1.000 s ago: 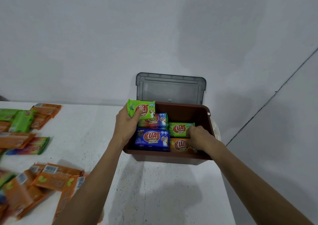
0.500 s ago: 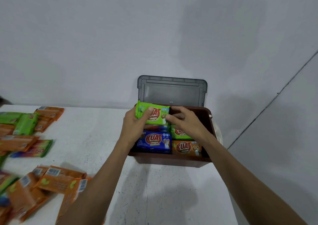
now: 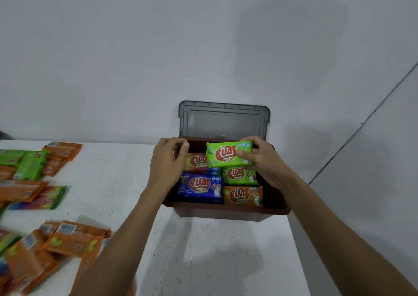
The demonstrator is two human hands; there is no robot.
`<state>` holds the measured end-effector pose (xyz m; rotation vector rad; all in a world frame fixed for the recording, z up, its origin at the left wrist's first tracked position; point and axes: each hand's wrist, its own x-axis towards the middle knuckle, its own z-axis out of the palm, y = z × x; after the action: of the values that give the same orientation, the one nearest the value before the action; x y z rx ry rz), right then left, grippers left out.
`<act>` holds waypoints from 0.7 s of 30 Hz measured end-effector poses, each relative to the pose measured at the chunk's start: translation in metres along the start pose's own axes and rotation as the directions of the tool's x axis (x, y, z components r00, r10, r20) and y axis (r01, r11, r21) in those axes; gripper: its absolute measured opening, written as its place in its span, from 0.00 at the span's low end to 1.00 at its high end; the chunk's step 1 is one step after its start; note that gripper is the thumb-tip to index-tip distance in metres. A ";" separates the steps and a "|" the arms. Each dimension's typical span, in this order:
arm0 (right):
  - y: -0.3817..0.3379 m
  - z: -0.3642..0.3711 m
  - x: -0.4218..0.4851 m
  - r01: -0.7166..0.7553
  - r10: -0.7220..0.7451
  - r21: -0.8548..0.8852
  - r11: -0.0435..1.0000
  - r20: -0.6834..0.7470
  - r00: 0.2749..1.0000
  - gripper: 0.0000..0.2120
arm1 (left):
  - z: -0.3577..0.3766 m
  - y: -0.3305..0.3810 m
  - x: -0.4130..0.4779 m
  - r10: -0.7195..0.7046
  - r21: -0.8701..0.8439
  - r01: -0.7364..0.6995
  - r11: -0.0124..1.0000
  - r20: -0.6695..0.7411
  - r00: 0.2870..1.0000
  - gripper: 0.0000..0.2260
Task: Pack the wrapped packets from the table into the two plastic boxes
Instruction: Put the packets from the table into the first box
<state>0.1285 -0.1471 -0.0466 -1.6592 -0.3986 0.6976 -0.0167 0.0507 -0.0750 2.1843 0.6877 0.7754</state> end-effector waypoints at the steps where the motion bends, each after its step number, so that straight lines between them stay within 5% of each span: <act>1: 0.000 -0.005 0.000 0.003 -0.004 -0.048 0.999 -0.033 0.999 0.15 | -0.001 -0.005 0.001 -0.001 0.057 0.001 0.998 -0.009 1.000 0.11; 7: 0.012 -0.013 0.006 -0.053 -0.008 -0.374 0.926 -0.161 0.987 0.12 | 0.005 -0.024 -0.003 -0.059 0.161 0.034 0.986 0.152 0.987 0.14; 14: 0.036 0.001 0.017 -0.157 0.045 -0.548 0.822 -0.211 0.976 0.19 | 0.003 -0.025 -0.007 -0.063 0.138 0.044 0.989 0.137 0.989 0.13; 21: 0.046 0.006 0.017 -0.131 -0.128 -0.748 0.650 -0.277 0.952 0.16 | 0.005 -0.027 -0.007 -0.067 0.136 0.050 0.989 0.120 0.990 0.12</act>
<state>0.1317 -0.1416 -0.0957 -2.5398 -0.5030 0.2363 -0.0243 0.0606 -0.1002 2.2992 0.7546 0.5718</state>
